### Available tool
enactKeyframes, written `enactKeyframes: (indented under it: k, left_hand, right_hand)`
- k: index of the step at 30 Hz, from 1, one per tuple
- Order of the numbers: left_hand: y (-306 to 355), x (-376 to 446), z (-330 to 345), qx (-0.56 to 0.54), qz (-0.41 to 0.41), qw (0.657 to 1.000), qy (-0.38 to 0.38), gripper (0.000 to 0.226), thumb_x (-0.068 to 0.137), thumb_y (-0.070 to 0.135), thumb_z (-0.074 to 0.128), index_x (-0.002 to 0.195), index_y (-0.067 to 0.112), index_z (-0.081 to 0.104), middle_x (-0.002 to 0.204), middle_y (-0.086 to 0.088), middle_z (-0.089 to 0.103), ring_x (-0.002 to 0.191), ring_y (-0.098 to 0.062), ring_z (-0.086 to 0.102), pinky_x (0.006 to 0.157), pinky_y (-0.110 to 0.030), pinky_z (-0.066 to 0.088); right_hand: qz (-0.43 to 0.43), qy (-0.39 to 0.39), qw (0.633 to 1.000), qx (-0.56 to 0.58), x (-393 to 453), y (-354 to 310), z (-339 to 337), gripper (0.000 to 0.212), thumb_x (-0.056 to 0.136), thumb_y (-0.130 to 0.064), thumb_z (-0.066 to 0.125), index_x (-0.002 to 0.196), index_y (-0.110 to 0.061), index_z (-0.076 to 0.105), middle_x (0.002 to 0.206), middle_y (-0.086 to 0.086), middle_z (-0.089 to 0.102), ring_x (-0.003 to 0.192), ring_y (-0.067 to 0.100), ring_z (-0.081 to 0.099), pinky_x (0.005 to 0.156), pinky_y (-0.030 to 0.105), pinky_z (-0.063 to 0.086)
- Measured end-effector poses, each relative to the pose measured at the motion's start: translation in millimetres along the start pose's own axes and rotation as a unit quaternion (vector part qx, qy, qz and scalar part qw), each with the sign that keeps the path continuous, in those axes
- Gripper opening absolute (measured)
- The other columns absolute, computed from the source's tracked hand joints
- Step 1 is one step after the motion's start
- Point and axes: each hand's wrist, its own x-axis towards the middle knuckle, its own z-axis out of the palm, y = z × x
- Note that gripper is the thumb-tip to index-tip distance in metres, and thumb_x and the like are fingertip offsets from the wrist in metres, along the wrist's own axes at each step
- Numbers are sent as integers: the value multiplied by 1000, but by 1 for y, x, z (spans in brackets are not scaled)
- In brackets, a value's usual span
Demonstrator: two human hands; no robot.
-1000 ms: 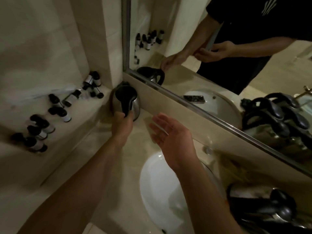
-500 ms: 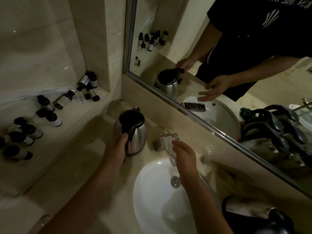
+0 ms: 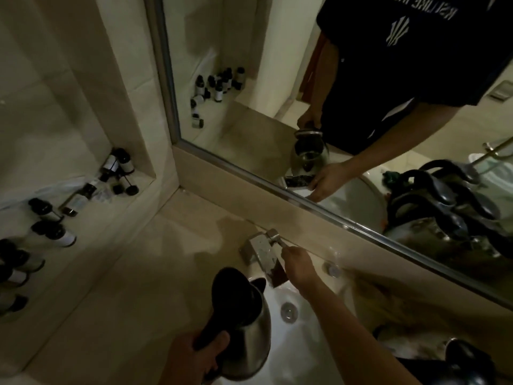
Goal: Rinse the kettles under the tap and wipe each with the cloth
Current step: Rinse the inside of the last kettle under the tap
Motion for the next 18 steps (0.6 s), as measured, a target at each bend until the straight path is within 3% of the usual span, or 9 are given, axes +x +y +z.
enactKeyframes:
  k: [2, 5, 8, 11, 14, 16, 18]
  left_hand:
    - [-1, 3, 10, 63, -1, 998, 0, 34, 76, 9, 87, 48, 11, 68, 54, -13, 65, 52, -23, 62, 54, -27, 47]
    - [-1, 10, 15, 83, -28, 996, 7, 20, 77, 1, 84, 61, 9, 75, 58, -12, 67, 59, -24, 64, 66, -33, 47]
    - [-9, 19, 13, 127, -17, 992, 2, 15, 74, 6, 88, 65, 8, 76, 58, -8, 70, 59, -21, 66, 65, -29, 49]
    - [-7, 27, 23, 161, 24, 986, -23, 22, 69, 18, 91, 57, 8, 75, 57, -13, 69, 57, -21, 66, 59, -24, 48]
    - [-6, 52, 37, 177, 38, 983, -41, 34, 76, 10, 86, 49, 6, 68, 55, -16, 65, 54, -21, 61, 56, -25, 46]
    - [0, 68, 42, 162, 40, 985, -50, 33, 80, 3, 82, 50, 4, 67, 54, -15, 63, 55, -21, 58, 58, -28, 45]
    - [6, 84, 42, 144, 42, 987, -64, 33, 83, 1, 80, 53, 0, 66, 52, -15, 61, 53, -22, 54, 55, -28, 43]
  right_hand:
    - [-2, -5, 1000, 23, 8, 5, -4, 31, 107, -7, 41, 81, -10, 59, 67, 0, 49, 57, 11, 45, 51, 21, 35]
    - [21, -1, 982, 185, 13, 13, -2, 22, 106, -7, 46, 114, -12, 66, 88, 3, 57, 72, 11, 48, 61, 22, 40]
    - [61, 15, 967, 247, 0, 46, 14, 21, 107, -16, 51, 122, -17, 65, 111, 4, 65, 99, 21, 60, 85, 33, 45]
    - [89, 60, 954, 281, -34, 88, 33, 32, 110, -12, 47, 139, -12, 60, 133, 4, 61, 125, 26, 56, 112, 44, 43]
    - [116, 66, 945, 298, -58, 117, 39, 49, 110, -4, 45, 158, -7, 36, 135, 6, 49, 125, 28, 52, 103, 34, 38]
    - [98, 17, 949, 298, -60, 126, 44, 60, 106, 0, 48, 162, -7, 28, 152, 10, 45, 139, 31, 46, 100, 29, 40]
    - [54, -40, 956, 285, -61, 122, 42, 89, 90, -4, 64, 166, -12, 18, 163, 5, 36, 138, 20, 44, 99, 23, 41]
